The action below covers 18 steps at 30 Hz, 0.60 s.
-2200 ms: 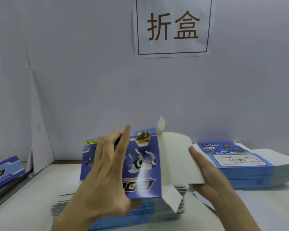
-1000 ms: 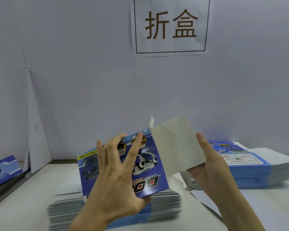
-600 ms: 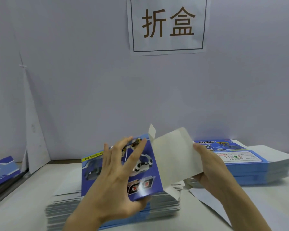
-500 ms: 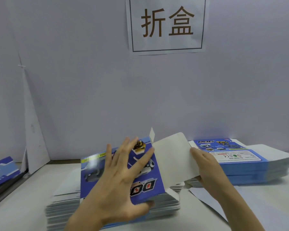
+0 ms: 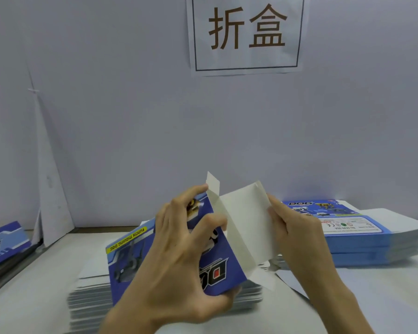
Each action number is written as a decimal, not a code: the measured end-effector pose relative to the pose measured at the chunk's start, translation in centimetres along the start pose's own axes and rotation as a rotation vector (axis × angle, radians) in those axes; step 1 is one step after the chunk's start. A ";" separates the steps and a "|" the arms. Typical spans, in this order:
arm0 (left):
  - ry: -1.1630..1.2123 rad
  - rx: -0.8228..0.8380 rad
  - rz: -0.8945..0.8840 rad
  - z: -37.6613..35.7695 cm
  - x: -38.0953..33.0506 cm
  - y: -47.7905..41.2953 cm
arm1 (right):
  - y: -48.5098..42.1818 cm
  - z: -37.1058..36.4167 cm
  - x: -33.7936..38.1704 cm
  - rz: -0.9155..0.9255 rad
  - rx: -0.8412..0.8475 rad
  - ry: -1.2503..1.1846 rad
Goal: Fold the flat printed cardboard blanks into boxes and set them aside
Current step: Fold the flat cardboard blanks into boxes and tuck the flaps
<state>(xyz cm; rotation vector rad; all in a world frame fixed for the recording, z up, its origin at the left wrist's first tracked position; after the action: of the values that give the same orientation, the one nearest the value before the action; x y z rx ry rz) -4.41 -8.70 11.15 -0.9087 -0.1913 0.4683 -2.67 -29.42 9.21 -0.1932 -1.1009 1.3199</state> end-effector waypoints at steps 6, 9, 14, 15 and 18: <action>-0.078 -0.017 -0.057 0.0 -0.2 0.0 | 0.8 -0.5 -1.0 -0.645 0.142 -1.029; -0.122 0.011 -0.111 -0.8 -0.3 -0.1 | 1.3 -1.0 0.7 -0.649 0.420 -1.326; 0.029 0.031 -0.020 -1.1 -0.5 0.4 | 1.2 -1.3 -0.7 -0.539 0.256 -1.003; 0.129 0.051 0.032 -0.8 -0.2 0.5 | 1.1 -1.3 -0.9 -0.534 0.249 -0.998; 0.398 0.149 0.264 0.8 2.7 1.1 | 0.8 -0.8 -1.9 -0.582 0.304 -1.068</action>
<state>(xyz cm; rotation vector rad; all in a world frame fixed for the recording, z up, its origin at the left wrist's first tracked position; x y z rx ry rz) -2.62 -6.32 10.67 -0.8661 0.3265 0.5272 -2.35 -30.41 7.27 1.0994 -1.6215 1.0001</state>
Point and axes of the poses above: each hand's wrist, its own y-axis away from the middle knuckle, its own z-axis out of the back of the hand, x = y × z, the point moved 5 cm from there along -y, towards the middle knuckle, and after that the axes turned 4 degrees about -z, right-handed, at the moved point
